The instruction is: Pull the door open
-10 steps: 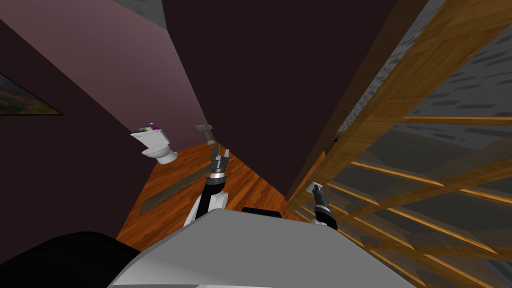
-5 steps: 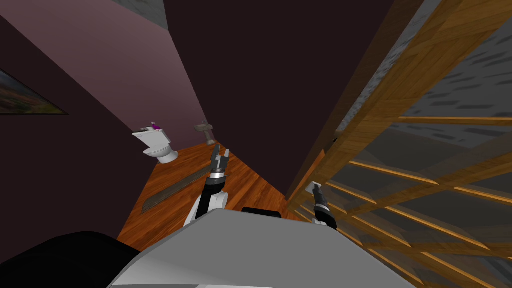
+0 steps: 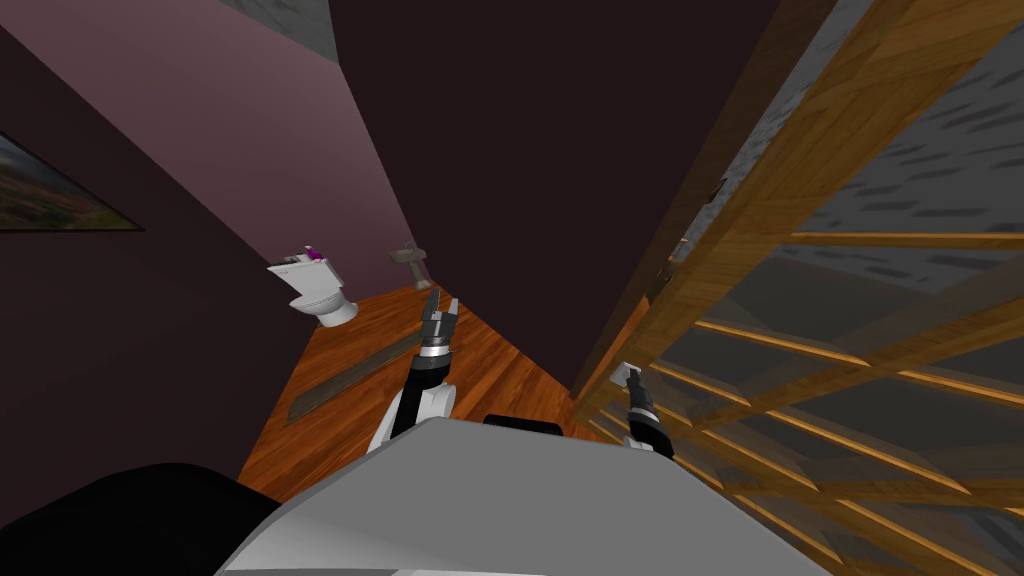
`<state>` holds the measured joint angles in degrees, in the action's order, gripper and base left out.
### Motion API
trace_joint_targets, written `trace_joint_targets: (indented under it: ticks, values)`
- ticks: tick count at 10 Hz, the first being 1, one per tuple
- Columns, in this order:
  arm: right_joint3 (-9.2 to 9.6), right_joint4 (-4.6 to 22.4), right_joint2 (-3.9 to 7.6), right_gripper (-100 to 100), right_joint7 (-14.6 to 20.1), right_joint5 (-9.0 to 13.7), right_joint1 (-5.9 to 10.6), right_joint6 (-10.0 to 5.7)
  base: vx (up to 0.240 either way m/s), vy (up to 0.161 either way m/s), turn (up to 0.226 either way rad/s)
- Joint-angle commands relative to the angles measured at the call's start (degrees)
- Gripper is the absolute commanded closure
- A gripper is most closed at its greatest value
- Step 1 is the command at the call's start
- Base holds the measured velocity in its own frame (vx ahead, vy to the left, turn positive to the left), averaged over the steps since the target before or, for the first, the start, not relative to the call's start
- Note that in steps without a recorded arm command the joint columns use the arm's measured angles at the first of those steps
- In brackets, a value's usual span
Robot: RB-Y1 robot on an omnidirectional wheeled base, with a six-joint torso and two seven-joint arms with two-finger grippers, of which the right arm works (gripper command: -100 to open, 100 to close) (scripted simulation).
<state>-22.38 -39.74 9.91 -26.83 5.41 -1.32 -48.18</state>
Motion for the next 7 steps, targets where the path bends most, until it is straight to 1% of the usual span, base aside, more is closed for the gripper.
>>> trace_joint_targets:
  ticks: [1,2,3,4,5,6,7]
  values:
    - [0.59,0.92,-0.25,100,1.67,0.07,0.34,-0.25,-0.021,-0.001,0.003]
    - [0.96,0.94,-0.18,100,3.86,0.46,0.37,-0.26,-0.021,-0.005,0.016]
    - [0.96,0.94,-0.18,100,4.03,0.46,0.37,-0.26,-0.02,-0.007,0.0]
    - [1.36,0.96,-0.1,100,6.19,0.87,0.4,-0.27,-0.026,-0.003,0.017]
    - [1.36,0.96,-0.1,100,6.4,0.87,0.4,-0.27,-0.022,0.0,0.011]
    - [1.76,0.98,-0.02,100,8.73,1.28,0.44,-0.28,-0.024,-0.003,0.013]
    - [2.16,1.0,0.06,100,10.25,1.69,0.47,-0.29,-0.034,-0.007,0.007]
